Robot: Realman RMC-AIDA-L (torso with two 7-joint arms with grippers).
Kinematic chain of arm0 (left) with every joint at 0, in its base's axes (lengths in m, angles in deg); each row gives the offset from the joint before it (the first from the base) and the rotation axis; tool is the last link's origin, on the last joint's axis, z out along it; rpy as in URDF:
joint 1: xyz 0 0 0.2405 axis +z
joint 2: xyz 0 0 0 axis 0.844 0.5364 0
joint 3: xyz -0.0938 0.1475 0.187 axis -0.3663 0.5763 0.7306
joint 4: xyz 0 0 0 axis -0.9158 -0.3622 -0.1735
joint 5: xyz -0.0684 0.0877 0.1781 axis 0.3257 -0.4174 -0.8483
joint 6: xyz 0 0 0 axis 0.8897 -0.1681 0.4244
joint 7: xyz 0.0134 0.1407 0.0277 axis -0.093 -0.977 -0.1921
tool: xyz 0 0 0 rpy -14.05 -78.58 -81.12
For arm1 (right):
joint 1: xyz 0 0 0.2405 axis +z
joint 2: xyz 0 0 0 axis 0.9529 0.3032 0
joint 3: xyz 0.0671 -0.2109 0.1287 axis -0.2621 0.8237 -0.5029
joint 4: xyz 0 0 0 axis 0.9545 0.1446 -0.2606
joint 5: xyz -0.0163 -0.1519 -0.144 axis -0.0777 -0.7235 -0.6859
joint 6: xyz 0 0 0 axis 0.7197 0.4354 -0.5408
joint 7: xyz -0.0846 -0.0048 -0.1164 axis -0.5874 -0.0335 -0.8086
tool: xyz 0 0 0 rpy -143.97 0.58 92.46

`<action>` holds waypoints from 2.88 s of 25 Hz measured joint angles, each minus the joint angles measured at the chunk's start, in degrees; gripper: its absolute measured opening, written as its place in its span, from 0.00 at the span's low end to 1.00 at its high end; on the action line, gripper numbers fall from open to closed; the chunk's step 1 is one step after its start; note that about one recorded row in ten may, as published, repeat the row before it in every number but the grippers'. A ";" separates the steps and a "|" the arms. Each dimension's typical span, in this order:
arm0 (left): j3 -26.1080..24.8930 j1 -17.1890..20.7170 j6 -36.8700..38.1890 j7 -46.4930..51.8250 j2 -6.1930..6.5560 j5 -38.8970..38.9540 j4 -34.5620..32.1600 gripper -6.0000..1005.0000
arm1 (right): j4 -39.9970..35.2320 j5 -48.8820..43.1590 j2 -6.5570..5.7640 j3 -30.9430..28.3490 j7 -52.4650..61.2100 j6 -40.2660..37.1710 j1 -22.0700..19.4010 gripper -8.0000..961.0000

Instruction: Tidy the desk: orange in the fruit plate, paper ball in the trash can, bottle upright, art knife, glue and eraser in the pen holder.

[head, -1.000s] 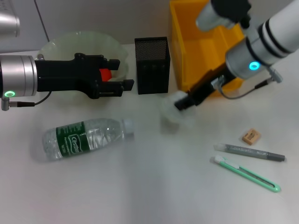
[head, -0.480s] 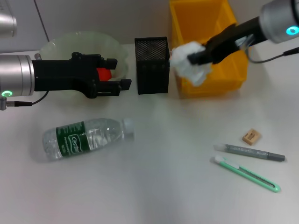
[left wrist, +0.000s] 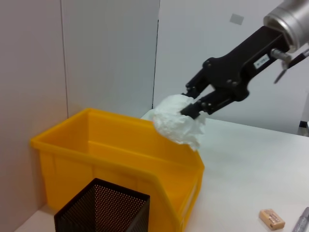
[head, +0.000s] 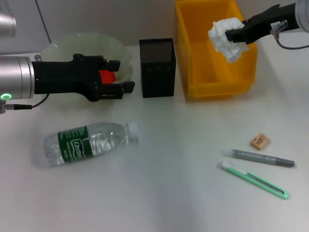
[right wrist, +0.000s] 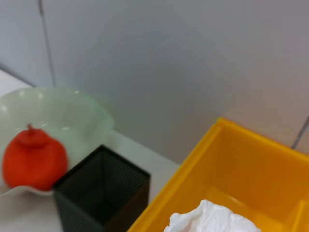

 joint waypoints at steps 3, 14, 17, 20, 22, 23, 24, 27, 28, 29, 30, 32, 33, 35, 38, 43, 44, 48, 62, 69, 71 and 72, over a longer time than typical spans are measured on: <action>-0.01 -0.02 0.00 -0.02 0.00 0.00 0.00 0.71 | 2.55 -0.25 -0.06 0.62 -0.78 4.28 0.35 0.34; -0.02 0.07 0.00 -0.01 -0.07 -0.02 0.09 0.71 | 11.99 -1.77 -0.34 1.79 -2.48 12.53 3.51 0.33; -0.02 0.09 0.03 0.00 -0.12 -0.46 0.08 0.71 | 13.17 -1.83 -0.29 2.23 -2.52 14.22 3.63 0.36; -0.02 0.08 0.02 0.06 -0.18 -0.78 0.03 0.71 | 13.52 -1.83 -0.24 2.31 -2.58 14.79 3.76 0.44; -0.02 0.05 0.00 0.09 -0.25 -1.14 0.01 0.71 | 13.61 -1.70 -0.24 2.15 -2.60 14.92 3.84 0.51; -0.02 0.05 0.00 0.09 -0.27 -1.21 0.01 0.71 | 13.63 -1.67 -0.24 2.10 -2.61 14.94 3.85 0.55; -0.02 0.04 0.00 0.10 -0.29 -1.23 0.00 0.71 | 13.63 -1.65 -0.24 2.10 -2.61 14.94 3.88 0.59; -0.02 0.05 -0.01 0.11 -0.30 -1.24 0.00 0.71 | 13.64 -1.62 -0.23 2.28 -2.62 14.94 3.95 0.61; -0.02 0.07 -0.01 0.13 -0.30 -1.24 0.00 0.71 | 13.61 -1.58 -0.19 2.22 -2.62 14.99 3.97 0.62; -0.02 0.09 -0.01 0.20 -0.29 -1.24 0.00 0.71 | 13.50 -1.53 -0.15 2.11 -2.62 15.02 3.98 0.63; -0.05 0.09 0.00 0.39 -0.29 -1.24 -0.01 0.71 | 13.34 -1.45 -0.11 2.00 -2.61 15.06 3.97 0.64; -0.22 0.13 0.00 0.58 -0.25 -1.24 -0.06 0.71 | 12.64 -0.51 -0.05 1.96 -2.53 15.00 3.49 0.66; -0.22 0.13 0.00 0.58 -0.25 -1.24 -0.06 0.71 | 12.04 0.66 -0.03 2.11 -2.55 14.82 2.98 0.67; -0.36 0.21 0.00 1.21 -0.20 -1.24 -0.23 0.71 | 10.40 4.11 -0.03 2.51 -3.40 14.05 1.51 0.68; -0.18 0.39 0.00 1.92 -0.08 -1.60 -0.64 0.71 | 7.71 12.42 -0.15 2.47 -7.34 11.37 -1.43 0.68; -0.12 0.66 0.01 2.87 -0.26 -3.87 -1.99 0.71 | 5.44 27.92 -0.57 -0.98 -16.98 3.54 -6.67 0.68; -0.12 0.66 0.01 2.87 -0.26 -3.87 -1.99 0.71 | 5.36 30.36 -0.59 -2.46 -18.83 1.49 -7.59 0.68; -0.25 0.70 -0.01 3.19 -0.39 -4.50 -2.25 0.71 | 5.77 37.28 -0.61 -9.34 -24.84 -7.77 -10.65 0.68; 1.22 0.66 0.11 6.03 -0.19 -9.72 -4.56 0.71 | 18.08 45.23 -3.86 -22.50 -37.84 -30.62 -14.41 0.68; 12.27 -0.15 1.48 17.74 -1.16 -16.91 -13.64 0.71 | 19.08 44.99 -4.38 -22.66 -37.94 -30.36 -13.91 0.68; 14.86 -0.52 1.39 19.96 -1.36 -18.25 -14.94 0.71 | 19.09 44.97 -4.46 -22.67 -37.95 -30.35 -13.83 0.68; 16.14 -0.84 1.24 21.24 -1.49 -19.28 -15.57 0.71 | 19.09 44.97 -4.48 -22.67 -37.97 -30.35 -13.79 0.68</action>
